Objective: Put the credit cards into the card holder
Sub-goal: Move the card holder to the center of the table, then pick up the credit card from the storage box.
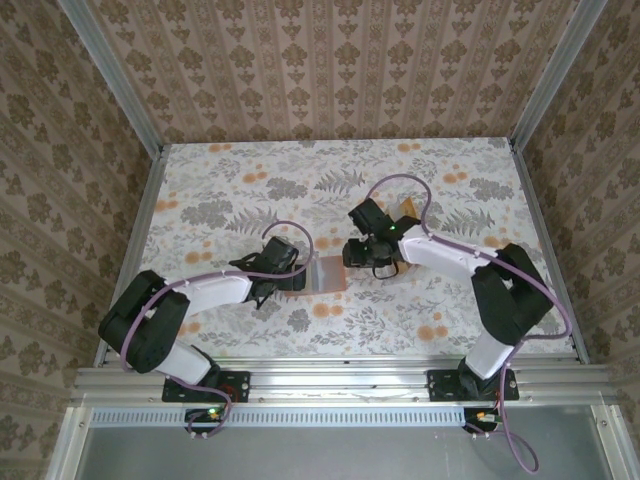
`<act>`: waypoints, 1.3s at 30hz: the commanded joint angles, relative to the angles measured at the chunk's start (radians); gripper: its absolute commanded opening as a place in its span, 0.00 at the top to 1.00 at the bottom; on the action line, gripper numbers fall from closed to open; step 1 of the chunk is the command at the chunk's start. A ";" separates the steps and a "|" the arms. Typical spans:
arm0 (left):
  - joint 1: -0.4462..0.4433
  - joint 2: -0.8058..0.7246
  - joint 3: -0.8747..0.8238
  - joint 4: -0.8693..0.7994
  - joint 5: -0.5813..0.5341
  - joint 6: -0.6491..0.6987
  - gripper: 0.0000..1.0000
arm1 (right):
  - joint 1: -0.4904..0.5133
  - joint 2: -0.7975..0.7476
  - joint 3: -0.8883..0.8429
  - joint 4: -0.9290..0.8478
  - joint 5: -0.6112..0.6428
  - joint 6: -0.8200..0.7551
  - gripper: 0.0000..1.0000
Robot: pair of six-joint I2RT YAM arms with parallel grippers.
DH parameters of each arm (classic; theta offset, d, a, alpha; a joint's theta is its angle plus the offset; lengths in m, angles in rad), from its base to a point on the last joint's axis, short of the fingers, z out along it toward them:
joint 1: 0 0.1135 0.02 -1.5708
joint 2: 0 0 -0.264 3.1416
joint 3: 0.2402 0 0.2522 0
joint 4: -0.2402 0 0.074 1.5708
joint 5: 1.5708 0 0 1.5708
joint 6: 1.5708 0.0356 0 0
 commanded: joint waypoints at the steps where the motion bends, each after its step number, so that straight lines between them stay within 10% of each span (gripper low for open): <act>1: -0.005 -0.018 -0.009 -0.029 -0.013 0.007 0.00 | -0.028 -0.059 0.041 -0.100 0.068 -0.055 0.55; 14: 0.001 -0.108 0.015 -0.072 0.004 0.028 0.00 | -0.102 -0.114 -0.011 -0.219 0.260 -0.179 0.55; 39: 0.011 -0.141 0.015 -0.090 -0.004 0.029 0.00 | -0.111 -0.032 -0.047 -0.173 0.225 -0.190 0.59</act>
